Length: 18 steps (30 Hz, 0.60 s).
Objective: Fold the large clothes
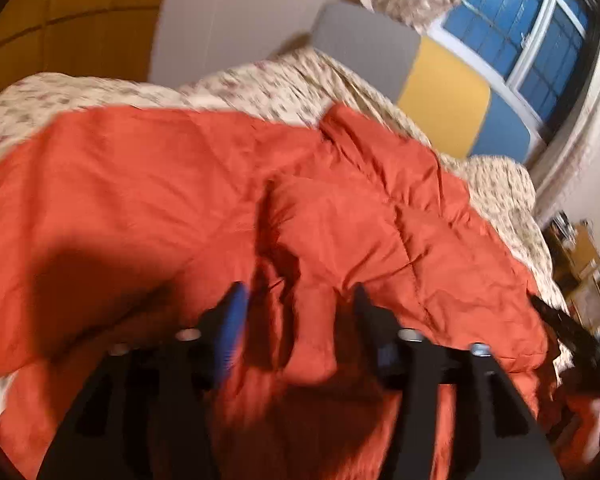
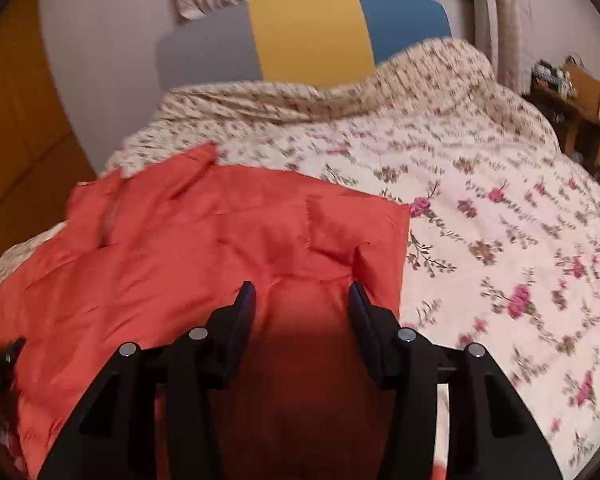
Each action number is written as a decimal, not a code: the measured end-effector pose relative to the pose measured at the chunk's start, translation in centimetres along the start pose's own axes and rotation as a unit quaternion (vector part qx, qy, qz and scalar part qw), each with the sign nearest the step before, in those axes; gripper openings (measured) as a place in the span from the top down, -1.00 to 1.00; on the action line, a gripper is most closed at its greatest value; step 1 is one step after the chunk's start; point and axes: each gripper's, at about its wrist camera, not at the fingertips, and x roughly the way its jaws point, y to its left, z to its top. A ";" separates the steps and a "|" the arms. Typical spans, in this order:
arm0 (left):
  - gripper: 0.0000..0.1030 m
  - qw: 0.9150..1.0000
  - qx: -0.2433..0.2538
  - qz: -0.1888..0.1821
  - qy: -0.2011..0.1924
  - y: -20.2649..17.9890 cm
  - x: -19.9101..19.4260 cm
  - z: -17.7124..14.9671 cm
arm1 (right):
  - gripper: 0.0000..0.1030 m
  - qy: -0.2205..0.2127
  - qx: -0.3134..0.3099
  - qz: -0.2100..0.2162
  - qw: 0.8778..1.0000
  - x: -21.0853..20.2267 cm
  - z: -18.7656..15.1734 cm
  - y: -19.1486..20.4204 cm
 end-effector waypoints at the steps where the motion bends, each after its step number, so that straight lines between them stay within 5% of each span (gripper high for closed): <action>1: -0.59 1.000 -0.005 0.021 -0.020 -0.2 -0.9 -0.1 | 0.04 -0.004 -0.009 0.001 1.000 -0.6 -0.3 0.3; 4: -0.61 0.995 0.006 0.034 -0.089 -1.7 -4.6 -0.5 | 0.04 -0.009 -0.034 0.005 0.999 -1.5 -1.4 1.0; 6: -0.61 0.994 0.039 0.029 -0.099 -3.7 -5.3 -0.3 | 0.00 -0.001 -0.047 -0.003 0.999 -1.1 -1.9 1.4; 13: -0.61 0.984 0.176 0.015 -0.035 -11.1 -0.3 1.5 | -0.03 0.024 -0.058 -0.020 0.998 0.7 -2.6 1.8; 16: -0.57 0.980 0.195 0.050 0.009 -10.9 3.8 2.1 | -0.04 0.027 -0.060 -0.024 0.998 1.0 -2.8 1.8; 18: -0.57 0.984 0.169 0.043 0.032 -9.0 6.0 2.0 | -0.05 0.027 -0.062 -0.025 0.997 1.1 -2.8 1.9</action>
